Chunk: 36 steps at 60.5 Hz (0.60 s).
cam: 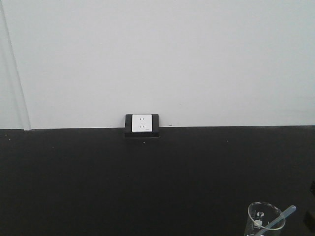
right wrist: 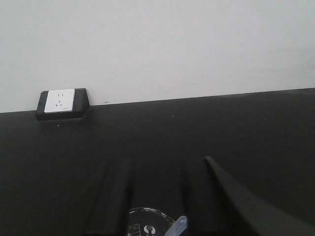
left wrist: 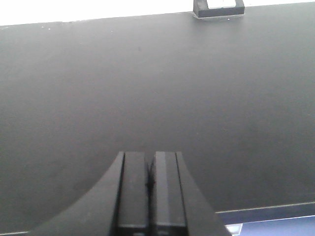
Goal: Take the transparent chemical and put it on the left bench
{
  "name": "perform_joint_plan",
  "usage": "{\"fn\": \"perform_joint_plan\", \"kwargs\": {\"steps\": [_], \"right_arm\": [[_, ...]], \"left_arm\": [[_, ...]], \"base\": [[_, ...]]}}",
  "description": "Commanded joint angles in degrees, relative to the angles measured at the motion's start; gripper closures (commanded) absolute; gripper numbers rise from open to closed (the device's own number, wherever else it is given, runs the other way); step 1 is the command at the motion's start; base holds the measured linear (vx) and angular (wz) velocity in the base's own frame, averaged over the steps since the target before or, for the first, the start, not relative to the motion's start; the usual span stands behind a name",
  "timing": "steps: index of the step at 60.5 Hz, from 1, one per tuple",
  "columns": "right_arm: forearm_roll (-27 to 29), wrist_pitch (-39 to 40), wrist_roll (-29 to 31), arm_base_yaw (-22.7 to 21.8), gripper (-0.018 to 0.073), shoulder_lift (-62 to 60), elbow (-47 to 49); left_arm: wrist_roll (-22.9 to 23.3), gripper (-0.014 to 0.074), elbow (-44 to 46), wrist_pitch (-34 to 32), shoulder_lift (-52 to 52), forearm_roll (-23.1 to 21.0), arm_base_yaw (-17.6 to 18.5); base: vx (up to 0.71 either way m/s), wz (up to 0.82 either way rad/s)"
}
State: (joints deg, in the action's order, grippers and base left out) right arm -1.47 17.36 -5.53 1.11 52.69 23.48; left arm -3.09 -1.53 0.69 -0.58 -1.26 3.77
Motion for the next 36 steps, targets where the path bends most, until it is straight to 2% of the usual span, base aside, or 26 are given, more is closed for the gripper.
{"fn": "perform_joint_plan", "kwargs": {"steps": [1,8,14,18,23,28,36], "right_arm": [[0.1,7.8,0.1,-0.1,0.0016,1.3,2.1],[1.1,11.2,-0.6,-0.1,-0.0113,3.4,2.1],[6.3,14.6,-2.8,-0.1,-0.0145,6.2,2.1],[11.3,17.7,-3.4,-0.1,-0.0141,8.8,2.1],[14.8,21.5,-4.0,-0.1,-0.0123,13.4,2.1],[14.5,24.5,-7.0,-0.1,-0.0093,17.9,2.1],[9.8,29.3,-14.0,-0.1,-0.0028,25.9,2.1]], "left_arm": [[0.4,0.0600,-0.9,-4.5,-1.1,0.0,0.1],[0.4,0.0600,-0.9,-4.5,-1.1,0.0,0.1],[0.4,0.0600,-0.9,-4.5,-1.1,0.0,0.1],[0.4,0.0600,-0.9,-4.5,-1.1,0.0,0.1],[0.4,0.0600,-0.9,-4.5,-1.1,0.0,0.1],[0.4,0.0600,-0.9,-4.5,-1.1,0.0,0.1],[0.4,0.0600,-0.9,-4.5,-1.1,0.0,0.1]], "base": [[0.00,0.00],[0.00,0.00],[0.00,0.00],[0.00,0.00],[0.00,0.00],[0.00,0.00],[0.00,0.00]]}}
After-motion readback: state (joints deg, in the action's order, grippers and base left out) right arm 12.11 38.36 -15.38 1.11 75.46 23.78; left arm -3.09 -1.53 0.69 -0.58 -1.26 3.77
